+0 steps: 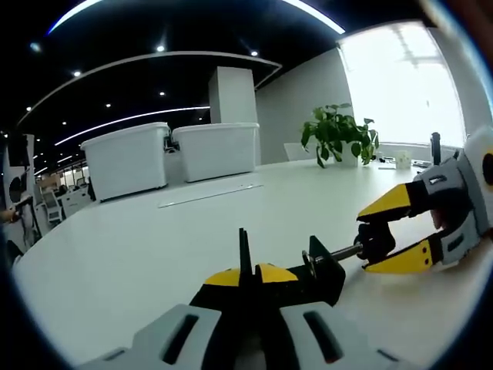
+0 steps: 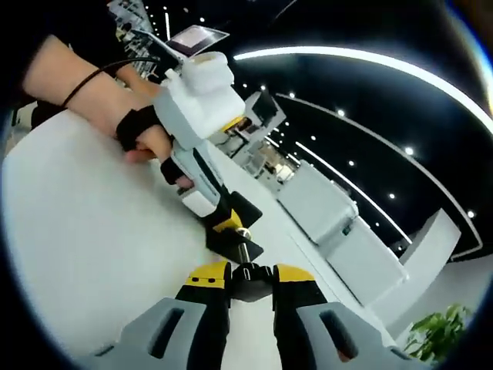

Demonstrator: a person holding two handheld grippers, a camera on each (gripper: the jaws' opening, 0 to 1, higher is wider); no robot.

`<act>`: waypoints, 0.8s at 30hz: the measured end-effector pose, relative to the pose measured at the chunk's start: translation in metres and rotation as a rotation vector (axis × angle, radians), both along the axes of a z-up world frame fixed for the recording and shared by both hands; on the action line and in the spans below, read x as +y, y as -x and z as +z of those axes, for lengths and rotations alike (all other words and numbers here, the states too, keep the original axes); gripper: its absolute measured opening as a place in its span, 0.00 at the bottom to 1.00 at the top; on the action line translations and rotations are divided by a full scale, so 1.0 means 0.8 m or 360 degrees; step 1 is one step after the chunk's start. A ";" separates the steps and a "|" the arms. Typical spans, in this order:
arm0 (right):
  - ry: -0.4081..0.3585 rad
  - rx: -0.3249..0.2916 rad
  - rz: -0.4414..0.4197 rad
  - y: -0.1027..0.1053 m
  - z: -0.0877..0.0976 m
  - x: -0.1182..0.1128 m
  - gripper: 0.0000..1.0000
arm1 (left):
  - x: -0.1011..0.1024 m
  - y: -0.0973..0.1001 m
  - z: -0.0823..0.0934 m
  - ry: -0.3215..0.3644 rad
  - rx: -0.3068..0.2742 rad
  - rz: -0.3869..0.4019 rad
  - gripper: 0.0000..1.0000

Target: Clamp the fixed fixture on the desktop, loosen the retaining clip, secure it to the edge of the desk, and tighten the retaining clip.

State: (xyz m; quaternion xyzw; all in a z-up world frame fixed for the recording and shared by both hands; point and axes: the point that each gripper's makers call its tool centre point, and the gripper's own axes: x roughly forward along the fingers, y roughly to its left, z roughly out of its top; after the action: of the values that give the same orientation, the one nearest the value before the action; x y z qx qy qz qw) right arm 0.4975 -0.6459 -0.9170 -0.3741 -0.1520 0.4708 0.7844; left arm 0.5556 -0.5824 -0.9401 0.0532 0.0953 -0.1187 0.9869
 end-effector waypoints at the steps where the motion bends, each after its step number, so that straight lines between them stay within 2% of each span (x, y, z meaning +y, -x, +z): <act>1: 0.0003 -0.0006 0.0000 0.000 0.000 0.000 0.20 | 0.000 0.000 0.000 0.0000 0.0000 0.0000 0.06; 5: 0.0006 -0.0012 0.0001 0.000 0.000 0.000 0.20 | -0.001 0.001 0.000 0.0000 0.0000 0.0000 0.06; 14: 0.0119 -0.0210 -0.0005 0.003 -0.003 0.002 0.20 | 0.000 0.000 0.000 0.0000 0.0000 0.0001 0.06; 24: 0.0121 -0.0212 0.0001 0.001 -0.002 0.002 0.21 | 0.000 0.000 0.000 0.0000 0.0000 0.0002 0.06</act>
State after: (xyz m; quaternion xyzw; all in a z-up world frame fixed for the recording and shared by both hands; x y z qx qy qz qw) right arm 0.4964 -0.6444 -0.9185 -0.4342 -0.1858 0.4506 0.7576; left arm 0.5554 -0.5826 -0.9401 0.0530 0.0954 -0.1183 0.9870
